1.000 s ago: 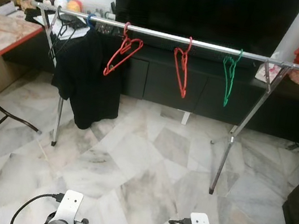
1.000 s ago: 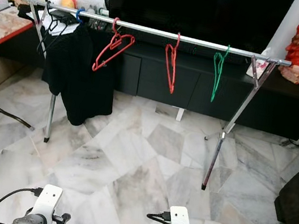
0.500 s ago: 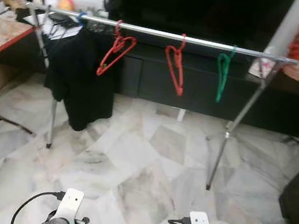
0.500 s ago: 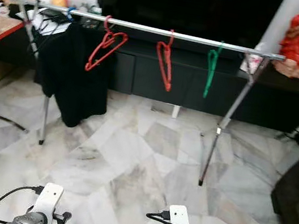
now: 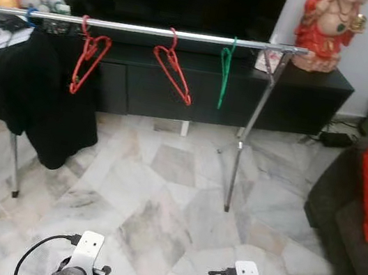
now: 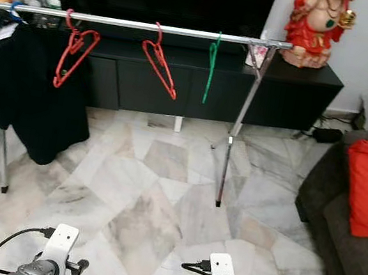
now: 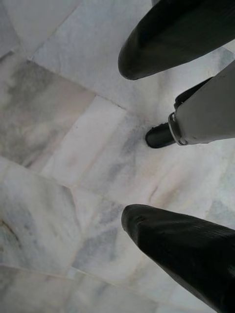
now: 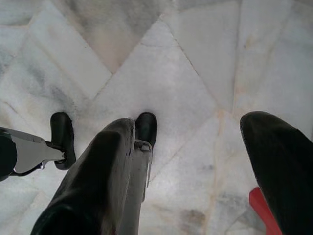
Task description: Hang hanger
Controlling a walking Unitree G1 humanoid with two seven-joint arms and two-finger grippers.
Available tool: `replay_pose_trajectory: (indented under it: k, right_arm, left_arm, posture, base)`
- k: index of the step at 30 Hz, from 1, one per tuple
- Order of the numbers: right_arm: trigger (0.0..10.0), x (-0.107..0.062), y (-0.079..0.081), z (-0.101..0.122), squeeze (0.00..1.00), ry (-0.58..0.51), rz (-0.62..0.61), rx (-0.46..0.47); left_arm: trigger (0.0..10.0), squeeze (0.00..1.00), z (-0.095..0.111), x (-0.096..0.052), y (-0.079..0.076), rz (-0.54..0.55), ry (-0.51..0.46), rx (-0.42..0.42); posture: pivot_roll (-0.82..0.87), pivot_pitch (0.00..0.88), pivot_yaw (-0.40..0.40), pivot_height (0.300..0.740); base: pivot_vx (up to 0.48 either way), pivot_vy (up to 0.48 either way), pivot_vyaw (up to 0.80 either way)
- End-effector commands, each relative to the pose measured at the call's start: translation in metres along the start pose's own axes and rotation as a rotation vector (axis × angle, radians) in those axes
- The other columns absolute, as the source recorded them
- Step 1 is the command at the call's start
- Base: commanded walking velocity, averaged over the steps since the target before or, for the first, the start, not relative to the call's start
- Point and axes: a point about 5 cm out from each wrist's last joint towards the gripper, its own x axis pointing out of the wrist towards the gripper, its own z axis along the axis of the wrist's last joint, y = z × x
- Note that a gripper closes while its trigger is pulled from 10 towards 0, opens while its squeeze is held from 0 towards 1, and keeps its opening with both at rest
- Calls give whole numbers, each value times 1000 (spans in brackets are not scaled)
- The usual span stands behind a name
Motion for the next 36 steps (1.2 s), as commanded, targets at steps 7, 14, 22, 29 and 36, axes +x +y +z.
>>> replay_pose_trajectory:
  k: [7,14,22,29,36]
  right_arm:
    - [10000,0,2,0,0,4,4,-4]
    - [10000,0,3,0,0,5,6,-5]
    - [10000,1,4,0,0,6,8,-5]
    - [10000,1,5,0,0,7,9,-3]
    - [10000,2,13,1,0,6,20,-7]
  left_arm:
    - [10000,0,-3,0,1,-12,10,50]
    - [10000,0,-3,-1,2,-14,7,55]
    - [10000,0,-4,-1,3,-12,10,50]
    - [10000,0,-4,-1,4,-12,10,50]
    - [10000,0,-5,-2,14,8,1,31]
  posture:
    - [12,0,-28,740]
    - [12,0,-26,740]
    - [11,0,-24,740]
    - [14,0,-26,740]
    - [14,0,-33,740]
  base:
    - [0,-81,-742]
    - [0,0,-742]
    - [0,-187,-739]
    - [0,0,-744]
    - [0,0,-742]
